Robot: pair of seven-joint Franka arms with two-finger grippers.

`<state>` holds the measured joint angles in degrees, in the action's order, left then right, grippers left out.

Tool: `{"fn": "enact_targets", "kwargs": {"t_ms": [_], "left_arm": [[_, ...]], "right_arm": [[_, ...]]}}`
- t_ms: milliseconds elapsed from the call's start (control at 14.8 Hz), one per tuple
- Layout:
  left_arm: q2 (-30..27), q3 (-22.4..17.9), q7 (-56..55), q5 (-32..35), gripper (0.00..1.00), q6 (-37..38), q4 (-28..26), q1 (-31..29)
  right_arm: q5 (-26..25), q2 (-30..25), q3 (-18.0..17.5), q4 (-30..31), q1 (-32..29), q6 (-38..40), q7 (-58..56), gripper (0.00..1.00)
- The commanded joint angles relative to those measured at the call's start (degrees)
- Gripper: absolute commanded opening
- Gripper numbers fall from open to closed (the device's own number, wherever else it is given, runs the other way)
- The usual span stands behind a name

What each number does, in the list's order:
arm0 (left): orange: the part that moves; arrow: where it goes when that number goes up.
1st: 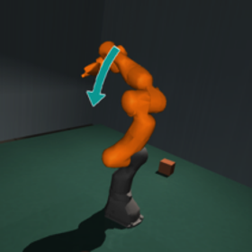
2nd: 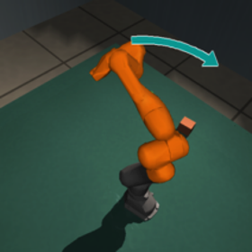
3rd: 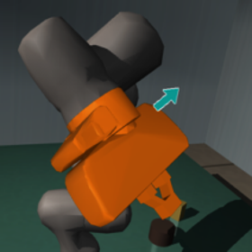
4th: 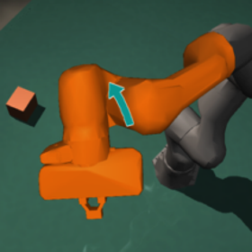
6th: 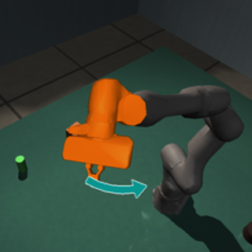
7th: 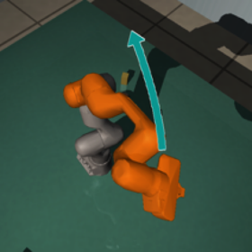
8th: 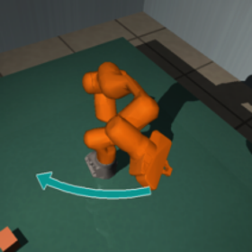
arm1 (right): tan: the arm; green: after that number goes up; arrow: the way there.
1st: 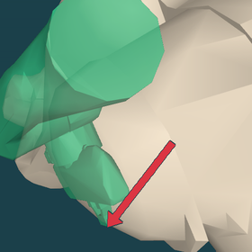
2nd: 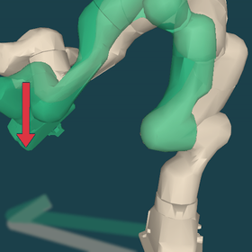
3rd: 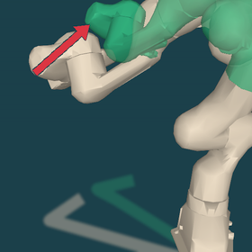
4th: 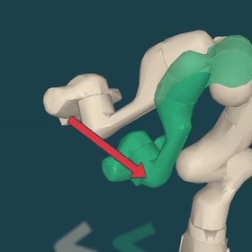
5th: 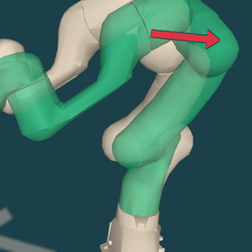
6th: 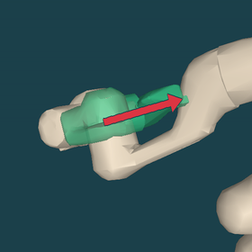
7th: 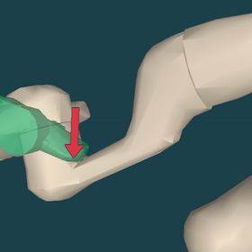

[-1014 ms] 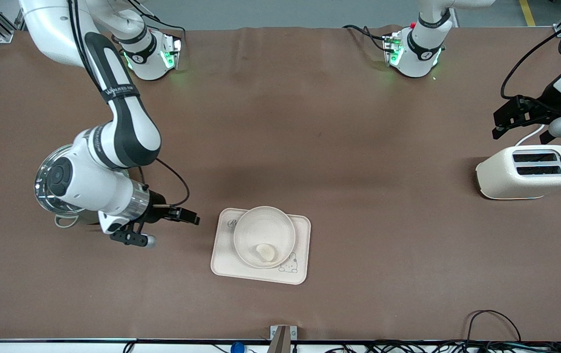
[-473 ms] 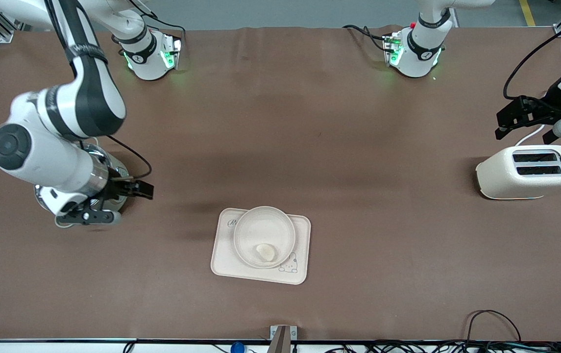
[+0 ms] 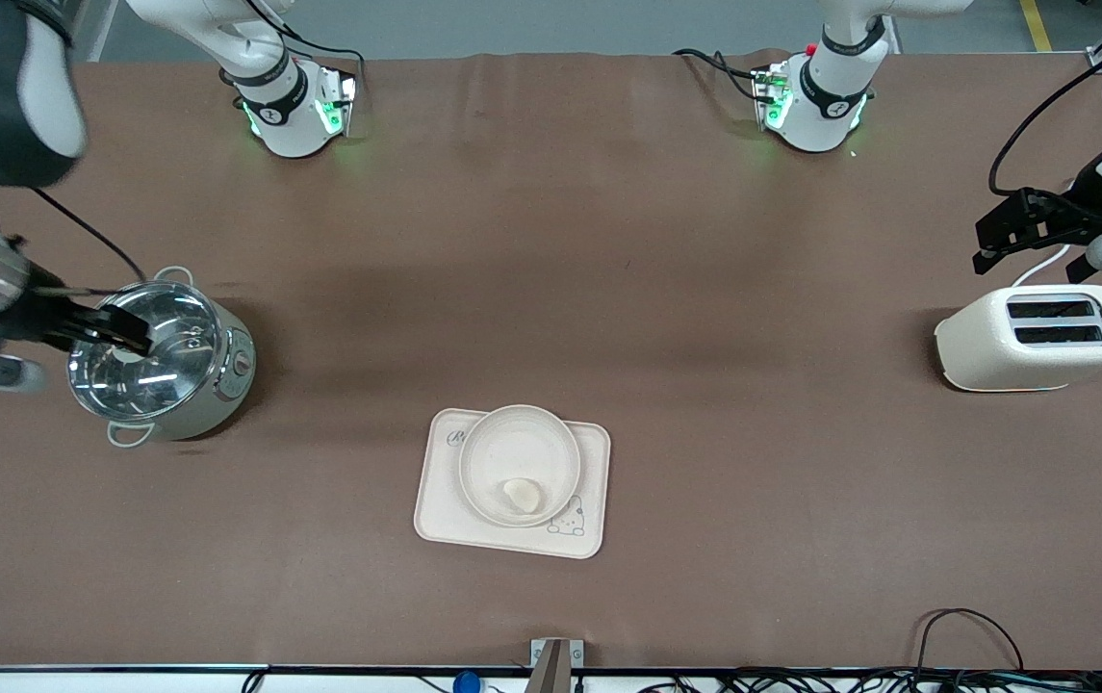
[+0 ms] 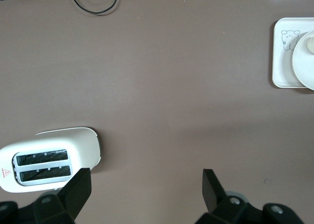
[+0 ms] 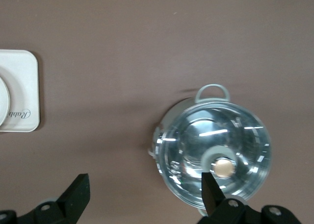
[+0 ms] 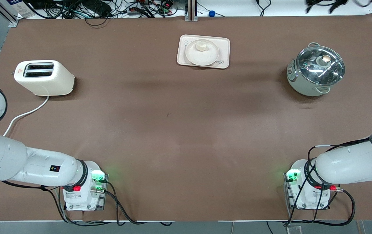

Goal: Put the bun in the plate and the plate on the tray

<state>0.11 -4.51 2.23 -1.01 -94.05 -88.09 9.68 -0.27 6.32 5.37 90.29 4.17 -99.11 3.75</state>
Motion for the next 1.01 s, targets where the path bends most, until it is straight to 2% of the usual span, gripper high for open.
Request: {"fn": "enact_targets", "kwargs": {"t_ms": [0,135,270,473,608,946], "left_arm": [[0.4,-0.3,0.8,-0.8,1.00,0.8,1.2,-0.1],[0.4,-0.3,1.0,-0.8,1.00,0.7,1.2,-0.2],[0.4,-0.3,1.0,-0.8,1.00,0.8,1.2,-0.1],[0.4,-0.3,1.0,-0.8,1.00,0.7,1.2,-0.1],[0.4,-0.3,1.0,-0.8,1.00,0.7,1.2,-0.1],[0.5,-0.3,0.9,-0.7,1.00,0.7,1.3,-0.2]], "right_arm": [[-1.0,-6.7,-1.0,2.9,-2.6,0.7,-3.1,1.00],[-1.0,-10.0,-2.5,3.2,-6.4,3.8,-5.6,1.00],[-1.0,-15.2,-3.3,7.7,-7.7,4.8,-5.8,1.00],[-0.9,-22.4,-8.6,14.0,-12.7,6.2,-5.7,1.00],[-0.7,-23.1,-10.5,14.4,-15.0,6.7,-5.8,1.00],[-0.4,-23.1,-10.2,13.9,-14.5,7.7,-5.7,1.00]]}}
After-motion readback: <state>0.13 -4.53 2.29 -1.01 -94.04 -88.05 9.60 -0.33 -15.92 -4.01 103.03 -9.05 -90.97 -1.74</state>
